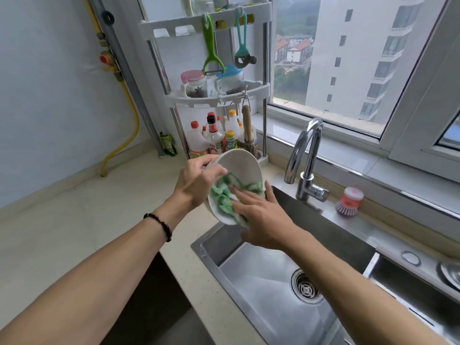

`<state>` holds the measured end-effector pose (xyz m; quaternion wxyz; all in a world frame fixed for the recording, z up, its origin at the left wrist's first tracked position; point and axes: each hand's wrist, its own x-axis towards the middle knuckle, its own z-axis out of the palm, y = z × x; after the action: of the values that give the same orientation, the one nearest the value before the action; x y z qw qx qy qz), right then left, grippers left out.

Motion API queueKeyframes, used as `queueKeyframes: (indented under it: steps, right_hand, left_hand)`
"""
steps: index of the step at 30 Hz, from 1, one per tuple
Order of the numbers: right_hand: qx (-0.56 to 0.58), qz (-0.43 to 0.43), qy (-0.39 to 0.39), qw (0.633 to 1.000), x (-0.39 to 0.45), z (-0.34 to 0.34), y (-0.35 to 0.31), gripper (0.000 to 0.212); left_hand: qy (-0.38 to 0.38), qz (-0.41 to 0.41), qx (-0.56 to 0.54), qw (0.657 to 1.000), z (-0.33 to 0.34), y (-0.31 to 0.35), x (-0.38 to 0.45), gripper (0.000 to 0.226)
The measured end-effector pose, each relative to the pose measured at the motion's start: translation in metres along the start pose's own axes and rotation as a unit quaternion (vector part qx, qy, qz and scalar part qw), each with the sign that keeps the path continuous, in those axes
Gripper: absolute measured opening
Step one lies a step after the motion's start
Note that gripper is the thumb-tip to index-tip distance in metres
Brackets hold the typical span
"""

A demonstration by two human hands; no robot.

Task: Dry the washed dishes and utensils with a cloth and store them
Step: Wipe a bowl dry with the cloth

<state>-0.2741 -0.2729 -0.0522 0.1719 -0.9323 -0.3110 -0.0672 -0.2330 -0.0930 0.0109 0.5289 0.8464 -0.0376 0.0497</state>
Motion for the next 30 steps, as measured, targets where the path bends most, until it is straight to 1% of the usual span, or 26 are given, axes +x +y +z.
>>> queueKeyframes:
  steps: [1, 2, 3, 4, 6, 7, 8, 9, 10, 11, 12, 13, 15, 16, 17, 19, 20, 22, 23, 24, 25, 26, 28, 29, 30]
  right_hand:
    - [-0.040, 0.002, 0.008, 0.999, 0.000, 0.005, 0.007, 0.059]
    - [-0.040, 0.010, 0.016, 0.999, 0.001, 0.007, 0.005, 0.067]
    - [-0.007, 0.021, 0.026, 0.999, 0.002, 0.012, -0.003, 0.074]
    - [0.061, 0.037, 0.027, 0.997, 0.002, 0.014, -0.016, 0.080]
    - [0.203, 0.061, 0.009, 0.977, 0.003, 0.019, -0.034, 0.088]
    - [0.221, 0.060, -0.002, 0.974, 0.001, 0.020, -0.034, 0.089]
    - [0.175, 0.045, -0.015, 0.983, -0.002, 0.021, -0.028, 0.088]
    - [0.083, 0.021, -0.014, 0.996, -0.005, 0.024, -0.016, 0.086]
    - [-0.013, -0.003, -0.010, 1.000, -0.008, 0.027, -0.004, 0.084]
    - [-0.081, -0.013, -0.005, 0.997, -0.010, 0.031, 0.006, 0.081]
    - [-0.116, -0.015, 0.005, 0.993, -0.012, 0.034, 0.011, 0.076]
    - [-0.120, -0.015, 0.024, 0.992, -0.012, 0.038, 0.014, 0.069]
    - [-0.106, -0.030, 0.079, 0.991, -0.013, 0.045, 0.015, 0.047]
    - [-0.097, -0.041, 0.100, 0.989, -0.012, 0.048, 0.014, 0.038]
    - [-0.087, -0.039, 0.112, 0.989, -0.011, 0.047, 0.012, 0.032]
    - [-0.044, 0.012, 0.125, 0.991, -0.004, 0.046, 0.002, 0.027]
    - [-0.015, 0.046, 0.139, 0.989, 0.001, 0.045, -0.008, 0.024]
    - [0.082, 0.088, 0.160, 0.980, 0.008, 0.042, -0.028, 0.015]
    - [0.141, 0.091, 0.156, 0.973, 0.009, 0.040, -0.035, 0.012]
    - [0.193, 0.088, 0.123, 0.969, 0.006, 0.039, -0.038, 0.015]
    - [0.211, 0.078, 0.077, 0.971, 0.000, 0.037, -0.036, 0.023]
    - [0.182, 0.063, 0.034, 0.981, -0.006, 0.036, -0.029, 0.032]
    - [0.053, 0.034, -0.032, 0.997, -0.014, 0.033, -0.008, 0.046]
    - [0.005, 0.031, -0.051, 0.998, -0.015, 0.031, 0.000, 0.054]
    - [-0.011, 0.036, -0.067, 0.997, -0.013, 0.028, 0.000, 0.064]
  left_hand:
    - [-0.002, -0.003, -0.003, 1.000, 0.000, -0.001, 0.000, 0.041]
    - [0.006, -0.004, -0.009, 1.000, 0.001, -0.001, 0.000, 0.038]
    - [0.022, -0.005, -0.015, 1.000, 0.005, 0.002, -0.001, 0.034]
    - [0.041, -0.004, -0.013, 0.999, 0.009, 0.006, -0.004, 0.030]
    - [0.063, 0.009, 0.019, 0.998, 0.016, 0.010, -0.009, 0.033]
    - [0.053, 0.012, 0.039, 0.998, 0.016, 0.010, -0.011, 0.035]
    - [0.031, 0.010, 0.056, 0.998, 0.015, 0.009, -0.012, 0.037]
    - [0.002, 0.003, 0.067, 0.998, 0.012, 0.006, -0.011, 0.036]
    - [-0.026, -0.011, 0.073, 0.997, 0.009, 0.004, -0.011, 0.036]
    - [-0.048, -0.031, 0.072, 0.996, 0.007, 0.001, -0.009, 0.035]
    - [-0.060, -0.054, 0.065, 0.995, 0.008, -0.001, -0.008, 0.036]
    - [-0.065, -0.083, 0.058, 0.993, 0.009, -0.001, -0.006, 0.039]
    - [-0.071, -0.165, 0.026, 0.983, 0.013, -0.001, -0.008, 0.056]
    - [-0.081, -0.201, -0.007, 0.976, 0.014, -0.003, -0.009, 0.064]
    - [-0.084, -0.220, -0.048, 0.971, 0.017, -0.007, -0.013, 0.068]
    - [-0.063, -0.204, -0.123, 0.969, 0.027, -0.019, -0.027, 0.074]
    - [-0.042, -0.179, -0.138, 0.973, 0.035, -0.024, -0.034, 0.075]
    - [0.021, -0.129, -0.140, 0.981, 0.049, -0.030, -0.042, 0.069]
    - [0.060, -0.113, -0.133, 0.983, 0.051, -0.030, -0.042, 0.064]
    - [0.086, -0.101, -0.119, 0.984, 0.048, -0.030, -0.040, 0.058]
    - [0.090, -0.096, -0.097, 0.987, 0.042, -0.029, -0.036, 0.053]
    - [0.076, -0.093, -0.070, 0.990, 0.035, -0.030, -0.033, 0.048]
    - [0.047, -0.085, -0.029, 0.995, 0.026, -0.028, -0.032, 0.042]
    - [0.048, -0.080, -0.017, 0.995, 0.026, -0.027, -0.033, 0.040]
    - [0.062, -0.075, -0.010, 0.995, 0.028, -0.025, -0.033, 0.038]
